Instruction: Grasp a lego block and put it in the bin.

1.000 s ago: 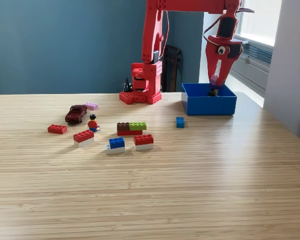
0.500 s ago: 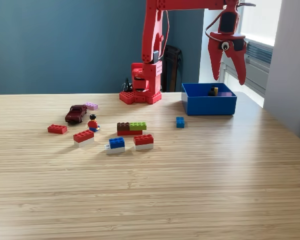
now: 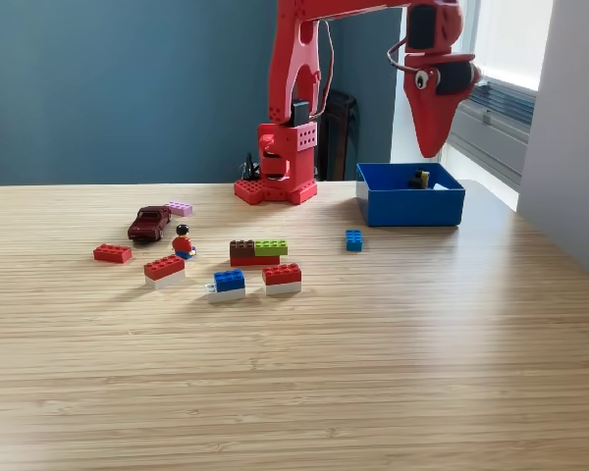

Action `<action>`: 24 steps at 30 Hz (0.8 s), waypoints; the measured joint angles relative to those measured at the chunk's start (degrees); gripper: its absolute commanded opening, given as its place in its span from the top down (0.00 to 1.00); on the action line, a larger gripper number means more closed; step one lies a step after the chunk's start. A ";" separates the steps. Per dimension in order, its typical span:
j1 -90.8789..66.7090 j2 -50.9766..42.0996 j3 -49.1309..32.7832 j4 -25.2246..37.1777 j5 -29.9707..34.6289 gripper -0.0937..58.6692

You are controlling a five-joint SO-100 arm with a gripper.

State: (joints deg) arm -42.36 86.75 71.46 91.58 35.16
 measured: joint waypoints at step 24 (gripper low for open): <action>17.49 0.00 0.00 0.00 -2.72 1.00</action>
State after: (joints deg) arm -24.87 86.75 71.46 91.58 32.43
